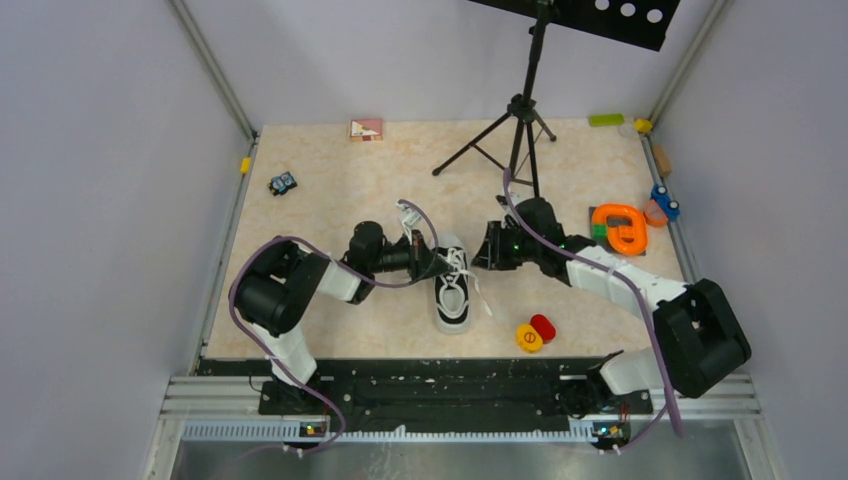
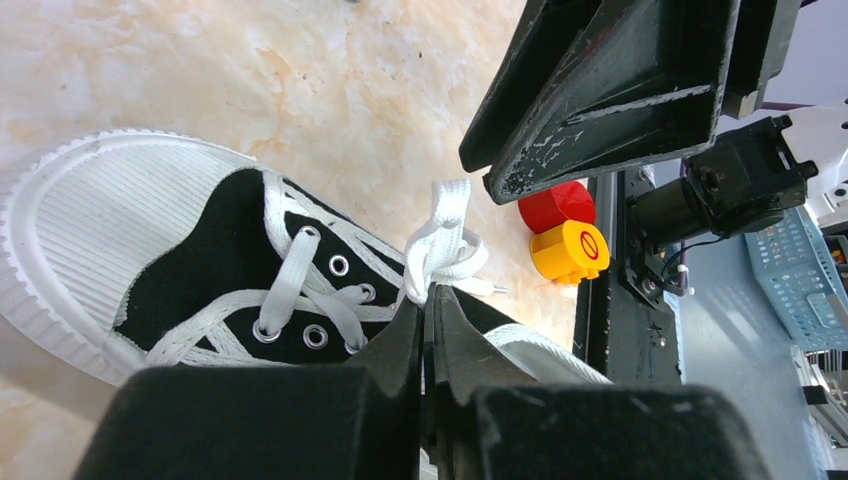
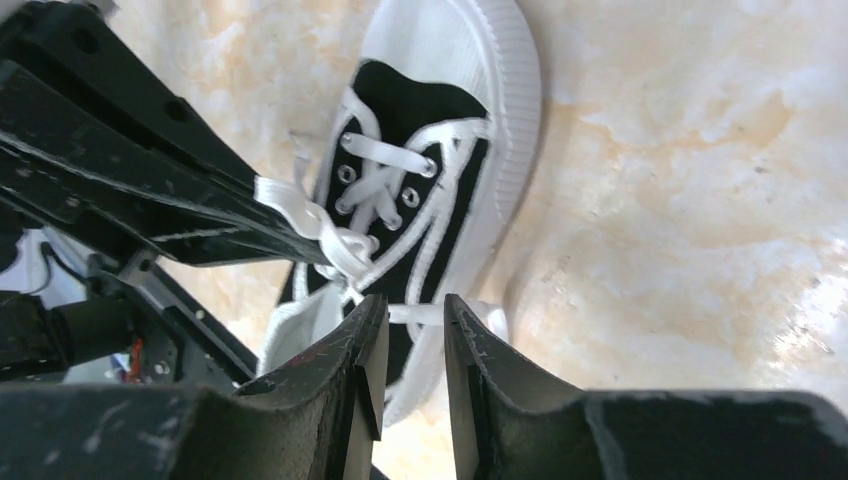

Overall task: Tie the shoes
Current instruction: Cross the shoelace with the shoelace.

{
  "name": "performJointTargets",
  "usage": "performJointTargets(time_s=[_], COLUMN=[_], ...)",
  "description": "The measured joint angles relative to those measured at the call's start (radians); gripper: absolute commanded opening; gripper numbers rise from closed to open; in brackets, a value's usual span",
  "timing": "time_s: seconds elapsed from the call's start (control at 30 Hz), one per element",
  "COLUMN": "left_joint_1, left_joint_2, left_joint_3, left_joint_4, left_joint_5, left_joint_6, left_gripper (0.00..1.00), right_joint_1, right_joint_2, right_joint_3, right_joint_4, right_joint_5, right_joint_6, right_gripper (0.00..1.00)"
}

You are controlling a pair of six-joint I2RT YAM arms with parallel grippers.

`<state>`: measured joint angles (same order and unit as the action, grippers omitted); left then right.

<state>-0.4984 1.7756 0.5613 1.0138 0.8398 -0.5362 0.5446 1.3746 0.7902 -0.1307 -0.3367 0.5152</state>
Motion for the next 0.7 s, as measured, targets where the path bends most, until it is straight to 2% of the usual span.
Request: performJointTargets(time_s=[0.17,0.43,0.7], left_joint_1=[-0.001,-0.001,-0.001], left_joint_2=[0.000,0.000,0.000], left_joint_3=[0.009,0.012,0.014], left_joint_4=[-0.014,-0.031,-0.038], left_joint_5=[-0.001,-0.001,-0.003], left_joint_6=[0.000,0.001,0.001], left_gripper=[0.00,0.00,0.00], right_joint_1=[0.001,0.038,0.051], right_joint_2=[-0.027,-0.039,0.009], right_joint_3=[-0.054,-0.080,-0.096], right_joint_4=[-0.001,-0.022,0.031], right_joint_5=[0.037,0.056,0.089], right_joint_6=[-0.058,-0.195,-0.217], right_gripper=[0.35,0.37,0.38])
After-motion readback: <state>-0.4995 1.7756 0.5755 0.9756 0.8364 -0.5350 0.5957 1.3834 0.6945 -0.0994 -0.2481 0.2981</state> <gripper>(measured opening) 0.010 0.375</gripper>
